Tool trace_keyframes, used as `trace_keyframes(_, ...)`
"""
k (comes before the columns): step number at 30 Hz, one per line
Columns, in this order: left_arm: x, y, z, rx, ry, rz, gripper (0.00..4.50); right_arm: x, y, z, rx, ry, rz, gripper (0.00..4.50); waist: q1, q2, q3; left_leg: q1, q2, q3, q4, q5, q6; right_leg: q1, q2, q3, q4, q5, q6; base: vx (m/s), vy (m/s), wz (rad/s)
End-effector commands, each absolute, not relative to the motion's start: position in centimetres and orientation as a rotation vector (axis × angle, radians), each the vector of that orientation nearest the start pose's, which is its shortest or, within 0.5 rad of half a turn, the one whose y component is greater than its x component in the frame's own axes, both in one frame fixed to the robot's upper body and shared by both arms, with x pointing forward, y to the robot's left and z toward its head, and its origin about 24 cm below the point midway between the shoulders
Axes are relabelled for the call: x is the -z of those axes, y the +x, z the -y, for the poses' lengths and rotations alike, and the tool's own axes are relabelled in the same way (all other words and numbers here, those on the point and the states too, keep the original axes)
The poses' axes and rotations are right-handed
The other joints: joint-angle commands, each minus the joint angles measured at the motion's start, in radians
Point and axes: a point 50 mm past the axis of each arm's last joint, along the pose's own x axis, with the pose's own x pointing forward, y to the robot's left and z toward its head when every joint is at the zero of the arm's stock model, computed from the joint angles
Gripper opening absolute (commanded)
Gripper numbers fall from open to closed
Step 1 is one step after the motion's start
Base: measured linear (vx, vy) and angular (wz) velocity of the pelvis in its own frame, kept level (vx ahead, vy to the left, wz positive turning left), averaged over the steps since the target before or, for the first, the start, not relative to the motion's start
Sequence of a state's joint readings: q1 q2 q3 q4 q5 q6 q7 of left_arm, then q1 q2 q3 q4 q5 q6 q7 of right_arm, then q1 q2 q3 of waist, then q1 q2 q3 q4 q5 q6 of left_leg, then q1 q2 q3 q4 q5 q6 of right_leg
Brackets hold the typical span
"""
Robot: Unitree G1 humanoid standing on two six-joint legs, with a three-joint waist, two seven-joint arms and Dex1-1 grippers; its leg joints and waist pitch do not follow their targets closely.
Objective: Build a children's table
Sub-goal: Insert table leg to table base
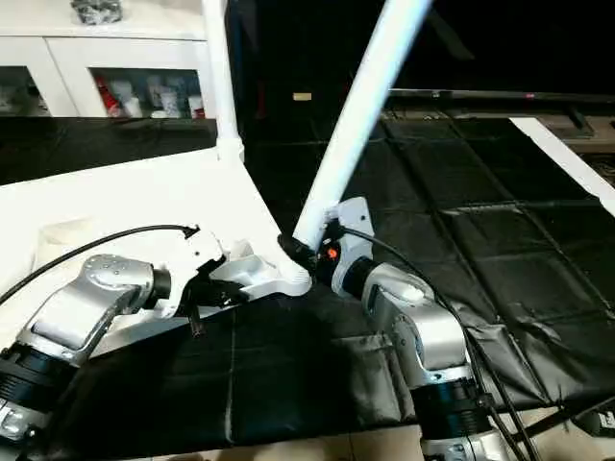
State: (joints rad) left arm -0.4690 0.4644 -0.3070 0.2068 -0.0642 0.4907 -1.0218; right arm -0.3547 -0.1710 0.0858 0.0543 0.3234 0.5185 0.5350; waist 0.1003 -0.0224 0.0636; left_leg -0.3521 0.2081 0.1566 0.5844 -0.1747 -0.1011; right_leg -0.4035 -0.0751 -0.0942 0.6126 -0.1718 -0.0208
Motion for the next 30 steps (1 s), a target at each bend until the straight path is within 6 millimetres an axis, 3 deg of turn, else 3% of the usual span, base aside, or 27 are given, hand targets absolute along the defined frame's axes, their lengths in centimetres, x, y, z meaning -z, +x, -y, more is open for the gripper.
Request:
trace_keyframes(1, -7.4, 30.0, -13.6, 1.193, 0.326, -0.469, 0.0, -8.6, 30.5, 11.0, -0.751, 0.135, -0.22, 1.93, 0.004, 0.003, -0.072, 0.0, 0.015, 0.003, -0.07, -0.208, -0.008, 0.056, -0.065, 0.055, -0.082, -0.31, -0.115, 0.0, 0.0, 0.0)
trace_keyframes(6, -7.6, 30.1, -13.7, 1.215, 0.287, -0.469, 0.0, -8.6, 30.5, 11.1, -0.754, 0.133, -0.217, 1.93, 0.007, 0.005, -0.072, 0.0, 0.014, 0.004, -0.069, -0.196, -0.008, 0.056, -0.066, 0.056, -0.078, -0.29, -0.126, 0.0, 0.0, 0.0)
trace_keyframes(7, -7.6, 30.3, -13.8, 1.221, 0.273, -0.478, 0.45, -8.6, 30.5, 11.1, -0.755, 0.13, -0.216, 1.93, 0.009, 0.005, -0.071, 0.0, 0.014, 0.005, -0.069, -0.197, -0.008, 0.056, -0.066, 0.056, -0.079, -0.296, -0.125, 0.0, 0.0, 0.0)
trace_keyframes(8, -7.5, 30.4, -13.9, 1.214, 0.284, -0.479, 0.56, -8.6, 30.5, 11.1, -0.756, 0.129, -0.216, 1.93, 0.01, 0.006, -0.071, 0.002, 0.013, 0.005, -0.069, -0.202, -0.008, 0.054, -0.066, 0.056, -0.08, -0.306, -0.124, 0.0, 0.0, 0.0)
trace_keyframes(13, -7.2, 30.6, -14.0, 1.2, 0.31, -0.48, 0.78, -8.5, 30.5, 11.1, -0.758, 0.128, -0.216, 1.93, 0.013, 0.005, -0.071, 0.002, 0.016, 0.004, -0.071, -0.218, -0.014, 0.055, -0.067, 0.056, -0.08, -0.307, -0.124, 0.0, 0.0, 0.0)
trace_keyframes(30, -6.0, 30.6, -14.5, 1.187, 0.329, -0.558, 0.78, -8.5, 30.6, 10.9, -0.765, 0.121, -0.217, 1.93, 0.014, -0.001, -0.07, 0.0, 0.016, 0.004, -0.071, -0.208, -0.011, 0.055, -0.069, 0.056, -0.083, -0.339, -0.106, 0.0, 0.0, 0.0)
